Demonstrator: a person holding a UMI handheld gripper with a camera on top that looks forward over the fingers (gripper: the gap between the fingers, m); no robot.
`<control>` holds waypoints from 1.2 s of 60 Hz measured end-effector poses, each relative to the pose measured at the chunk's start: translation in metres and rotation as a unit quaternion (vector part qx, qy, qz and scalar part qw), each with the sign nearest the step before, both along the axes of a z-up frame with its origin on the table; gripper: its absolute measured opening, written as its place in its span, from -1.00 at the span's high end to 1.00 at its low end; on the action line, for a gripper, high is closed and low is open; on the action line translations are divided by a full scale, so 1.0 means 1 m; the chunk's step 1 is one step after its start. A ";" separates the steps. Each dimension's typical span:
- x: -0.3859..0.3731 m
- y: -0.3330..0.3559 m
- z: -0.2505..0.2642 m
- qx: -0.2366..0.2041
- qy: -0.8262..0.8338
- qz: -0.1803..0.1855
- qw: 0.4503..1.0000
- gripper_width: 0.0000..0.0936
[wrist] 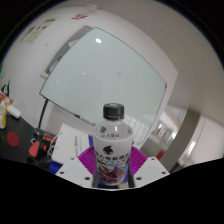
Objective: Pour water
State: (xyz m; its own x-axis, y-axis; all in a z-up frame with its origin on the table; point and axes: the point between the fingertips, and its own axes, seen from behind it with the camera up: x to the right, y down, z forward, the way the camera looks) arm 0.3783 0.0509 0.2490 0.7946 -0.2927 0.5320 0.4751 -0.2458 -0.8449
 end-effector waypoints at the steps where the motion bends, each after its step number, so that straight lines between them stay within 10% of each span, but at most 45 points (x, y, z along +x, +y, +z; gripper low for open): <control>1: -0.008 0.003 0.011 0.004 -0.020 0.000 1.000 0.17; 16: -0.190 0.082 0.103 0.015 -0.387 0.036 0.921 0.17; 33: -0.380 0.135 -0.003 -0.068 -0.676 0.184 0.711 0.16; 44: -0.415 0.140 -0.072 -0.109 -0.748 0.219 0.618 0.17; 59: -0.422 0.130 -0.062 -0.102 -0.706 0.229 0.663 0.17; 72: -0.427 0.114 0.029 -0.038 -0.414 0.264 0.870 0.17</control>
State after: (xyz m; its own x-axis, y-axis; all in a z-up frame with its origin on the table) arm -0.0489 0.1644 0.2785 0.1429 0.0574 0.9881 0.9770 0.1512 -0.1500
